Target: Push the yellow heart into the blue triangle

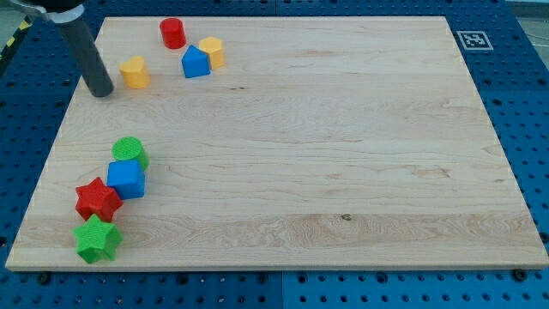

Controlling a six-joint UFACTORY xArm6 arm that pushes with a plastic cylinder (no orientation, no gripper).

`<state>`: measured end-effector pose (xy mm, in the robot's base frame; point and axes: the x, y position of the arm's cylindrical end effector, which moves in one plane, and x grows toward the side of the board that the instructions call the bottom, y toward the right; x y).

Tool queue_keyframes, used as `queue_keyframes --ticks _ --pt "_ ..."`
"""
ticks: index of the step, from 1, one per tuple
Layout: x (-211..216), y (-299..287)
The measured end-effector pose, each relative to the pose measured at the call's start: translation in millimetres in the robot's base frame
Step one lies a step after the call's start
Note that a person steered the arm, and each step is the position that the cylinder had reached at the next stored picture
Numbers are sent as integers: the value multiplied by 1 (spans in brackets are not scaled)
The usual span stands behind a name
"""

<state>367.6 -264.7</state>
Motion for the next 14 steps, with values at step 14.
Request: queue_keyframes --ticks 14 --pt "-43 17"
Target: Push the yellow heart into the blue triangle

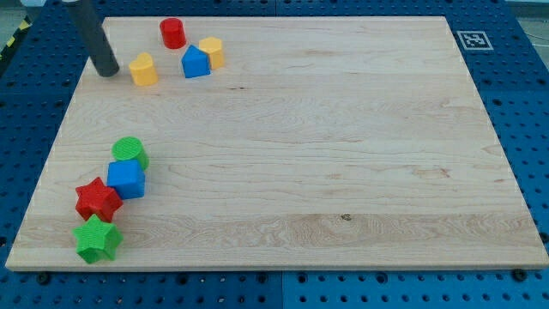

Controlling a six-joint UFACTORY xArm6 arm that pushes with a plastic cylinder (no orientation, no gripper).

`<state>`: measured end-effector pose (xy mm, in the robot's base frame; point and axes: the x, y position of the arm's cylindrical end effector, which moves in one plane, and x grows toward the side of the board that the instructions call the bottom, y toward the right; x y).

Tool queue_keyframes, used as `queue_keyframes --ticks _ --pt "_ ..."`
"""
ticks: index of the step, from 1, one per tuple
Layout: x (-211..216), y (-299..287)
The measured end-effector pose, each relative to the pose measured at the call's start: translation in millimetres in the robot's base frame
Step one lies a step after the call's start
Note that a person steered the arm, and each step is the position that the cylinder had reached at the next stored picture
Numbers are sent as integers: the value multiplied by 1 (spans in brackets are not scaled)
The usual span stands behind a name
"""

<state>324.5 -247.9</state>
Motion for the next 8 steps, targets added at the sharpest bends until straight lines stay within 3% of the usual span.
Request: queue_keyframes --ticks 2,5,6,8 --pt "6 49" --pt "12 77" --pt "21 77" --pt "31 20"
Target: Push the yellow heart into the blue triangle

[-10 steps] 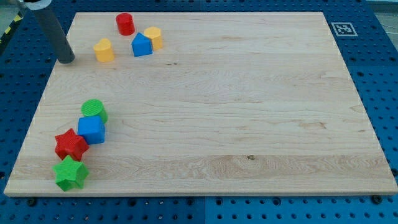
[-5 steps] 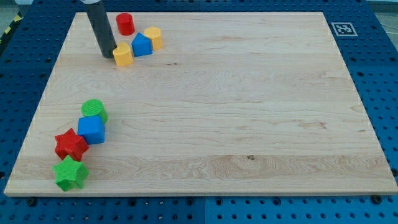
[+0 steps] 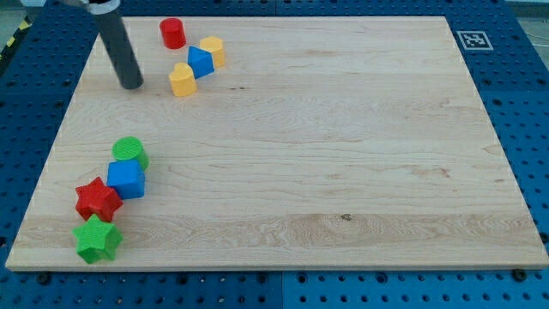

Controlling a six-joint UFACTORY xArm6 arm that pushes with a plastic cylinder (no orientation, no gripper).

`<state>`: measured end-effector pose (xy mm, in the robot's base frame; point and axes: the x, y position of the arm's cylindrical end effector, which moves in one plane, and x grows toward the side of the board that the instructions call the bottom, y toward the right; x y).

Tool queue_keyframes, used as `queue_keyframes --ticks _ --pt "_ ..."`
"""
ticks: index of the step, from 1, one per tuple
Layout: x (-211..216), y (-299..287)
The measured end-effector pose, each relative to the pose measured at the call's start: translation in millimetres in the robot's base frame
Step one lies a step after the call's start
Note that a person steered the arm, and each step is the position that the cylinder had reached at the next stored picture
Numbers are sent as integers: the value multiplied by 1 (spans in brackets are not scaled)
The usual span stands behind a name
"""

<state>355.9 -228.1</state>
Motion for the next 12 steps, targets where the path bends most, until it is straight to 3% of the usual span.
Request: queue_keyframes --ticks 1,3,4,6,9,12 --pt "15 -16" --pt "75 34" --pt "79 51" --pt "52 40" --pt "46 80" --pt "25 80"
